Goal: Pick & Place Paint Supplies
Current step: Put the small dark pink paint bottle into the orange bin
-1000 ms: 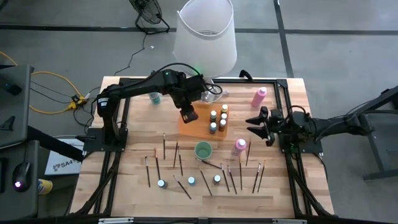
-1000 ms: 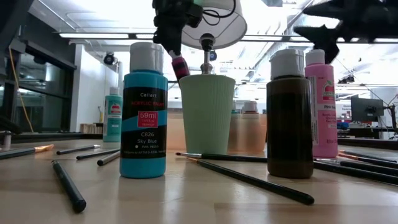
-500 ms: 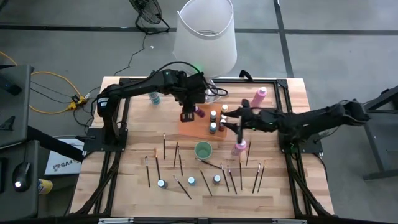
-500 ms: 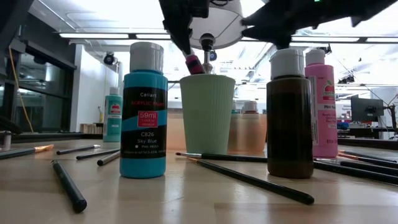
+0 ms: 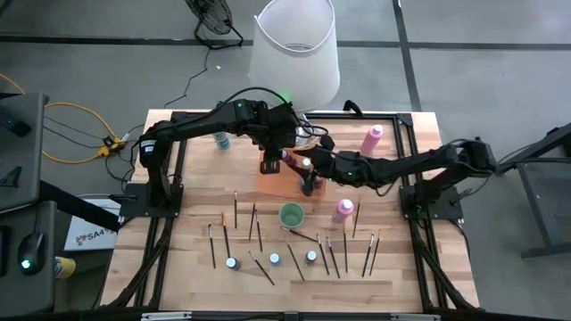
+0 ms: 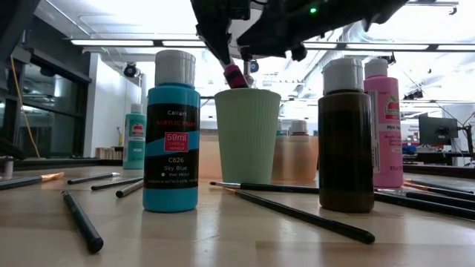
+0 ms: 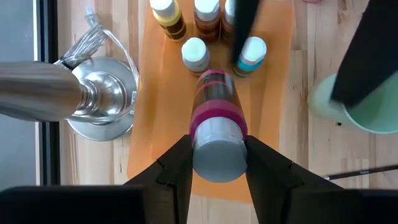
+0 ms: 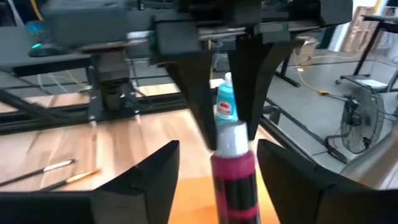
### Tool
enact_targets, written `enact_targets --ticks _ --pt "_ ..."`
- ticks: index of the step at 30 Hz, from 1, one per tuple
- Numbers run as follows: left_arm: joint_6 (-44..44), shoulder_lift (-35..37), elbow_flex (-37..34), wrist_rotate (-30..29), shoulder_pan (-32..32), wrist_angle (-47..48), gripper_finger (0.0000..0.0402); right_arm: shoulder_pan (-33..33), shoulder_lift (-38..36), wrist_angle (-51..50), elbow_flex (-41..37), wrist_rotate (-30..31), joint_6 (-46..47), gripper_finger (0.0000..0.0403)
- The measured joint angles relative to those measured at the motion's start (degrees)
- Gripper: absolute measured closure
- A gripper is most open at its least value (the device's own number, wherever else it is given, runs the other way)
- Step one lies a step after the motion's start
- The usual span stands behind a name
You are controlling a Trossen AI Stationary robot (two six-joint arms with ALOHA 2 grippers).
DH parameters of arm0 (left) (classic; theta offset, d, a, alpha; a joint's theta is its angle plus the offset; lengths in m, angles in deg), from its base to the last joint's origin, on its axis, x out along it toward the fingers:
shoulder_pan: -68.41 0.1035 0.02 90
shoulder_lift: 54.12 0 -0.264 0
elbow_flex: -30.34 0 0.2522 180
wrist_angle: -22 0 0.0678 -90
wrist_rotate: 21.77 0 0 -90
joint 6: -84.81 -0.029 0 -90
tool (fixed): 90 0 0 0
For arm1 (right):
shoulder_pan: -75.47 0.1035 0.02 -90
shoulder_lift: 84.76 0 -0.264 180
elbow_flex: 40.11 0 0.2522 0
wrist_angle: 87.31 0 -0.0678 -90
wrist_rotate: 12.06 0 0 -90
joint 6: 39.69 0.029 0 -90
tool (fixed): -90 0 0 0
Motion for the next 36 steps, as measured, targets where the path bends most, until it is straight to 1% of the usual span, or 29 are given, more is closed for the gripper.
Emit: enact_targets --ticks 5,8,10,12,15,18,20,24,27,31,36 --pt "0.0 0.0 0.0 0.0 0.0 0.3 0.0285 -1.3 2.6 -0.6 1.9 -0.1 2.7 0.0125" --pt "0.0 0.0 0.0 0.0 0.0 0.3 0.0285 -1.8 2.8 -3.6 1.9 -1.4 2.6 0.0094" --pt "0.0 0.0 0.0 0.0 0.0 0.3 0.0285 -2.3 3.7 -4.0 1.9 -1.6 2.5 0.0083" --pt "0.0 0.0 0.0 0.4 0.0 0.2 0.0285 -2.9 4.0 -4.2 1.9 -2.1 2.4 0.0081" --pt "0.0 0.0 0.0 1.3 0.0 0.0 0.0285 -3.9 4.9 -2.7 2.0 -4.2 2.4 0.0089" --pt "0.0 0.0 0.0 1.6 0.0 -0.4 0.0285 -4.3 5.7 -3.1 1.8 -4.5 2.4 0.0102" --pt "0.0 0.0 0.0 1.6 0.0 -0.5 0.0285 -4.2 6.7 -0.5 1.9 -4.9 1.4 0.0111" --pt "0.0 0.0 0.0 1.9 0.0 -0.8 0.0285 -4.2 7.6 0.5 1.9 -6.6 -0.5 0.0128" --pt "0.0 0.0 0.0 2.3 0.0 -1.0 0.0285 -4.2 8.1 0.0 1.8 -6.2 -0.6 0.0143" --pt "0.0 0.0 0.0 2.3 0.0 -1.0 0.0285 -4.0 7.9 2.0 1.9 -6.0 -0.6 0.0175" --pt "0.0 0.0 0.0 2.5 0.0 -0.8 0.0285 -4.1 8.0 3.5 1.9 -6.0 -0.1 0.0236"
